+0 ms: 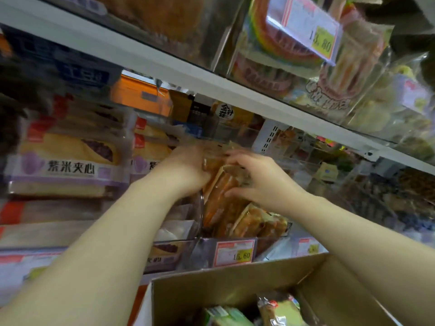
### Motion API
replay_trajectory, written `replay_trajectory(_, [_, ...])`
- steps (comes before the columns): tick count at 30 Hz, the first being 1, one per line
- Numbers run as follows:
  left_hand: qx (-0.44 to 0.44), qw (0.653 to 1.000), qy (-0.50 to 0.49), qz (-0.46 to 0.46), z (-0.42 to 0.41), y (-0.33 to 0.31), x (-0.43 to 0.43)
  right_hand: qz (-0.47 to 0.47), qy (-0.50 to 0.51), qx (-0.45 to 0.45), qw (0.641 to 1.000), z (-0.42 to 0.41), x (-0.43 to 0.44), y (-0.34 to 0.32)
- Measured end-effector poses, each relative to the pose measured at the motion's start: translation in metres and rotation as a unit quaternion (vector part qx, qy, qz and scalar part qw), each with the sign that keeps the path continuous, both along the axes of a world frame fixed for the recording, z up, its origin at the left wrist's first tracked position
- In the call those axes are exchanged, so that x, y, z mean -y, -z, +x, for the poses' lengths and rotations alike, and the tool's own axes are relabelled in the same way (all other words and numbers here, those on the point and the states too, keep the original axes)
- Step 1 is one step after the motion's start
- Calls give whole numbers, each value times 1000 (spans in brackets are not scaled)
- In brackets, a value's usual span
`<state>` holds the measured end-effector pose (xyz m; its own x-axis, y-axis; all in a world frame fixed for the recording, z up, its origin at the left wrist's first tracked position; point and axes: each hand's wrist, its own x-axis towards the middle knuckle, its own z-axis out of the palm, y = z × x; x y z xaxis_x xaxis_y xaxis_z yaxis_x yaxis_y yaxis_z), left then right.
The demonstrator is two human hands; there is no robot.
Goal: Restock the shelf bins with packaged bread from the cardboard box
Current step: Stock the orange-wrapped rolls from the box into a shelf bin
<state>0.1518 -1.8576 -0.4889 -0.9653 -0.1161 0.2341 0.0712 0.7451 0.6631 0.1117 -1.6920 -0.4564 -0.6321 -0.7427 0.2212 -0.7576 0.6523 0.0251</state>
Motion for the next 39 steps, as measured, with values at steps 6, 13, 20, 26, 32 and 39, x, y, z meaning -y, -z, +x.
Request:
replay_trajectory(6, [4,998,-52,-45,3,0,7,52,-16,-21,998,6,14,0])
replay_trajectory(13, [-91,984,-68,-138,6,-19,-1,65,-8,-63,996,11,1,-4])
replay_trajectory(20, [-167,967,-82,-176,8,-31,-8,34,-40,-223,973,4,-13,7])
replay_trajectory(26, [-15,971,-89,-222,-12,-18,-1,80,-43,-186,978,-6,2,21])
replay_trajectory(32, [42,973,-109,-197,-22,15,8,220,15,-64,973,-6,24,11])
replay_trajectory(39, [-27,990,-89,-105,-12,11,-3,212,31,-140,967,0,19,18])
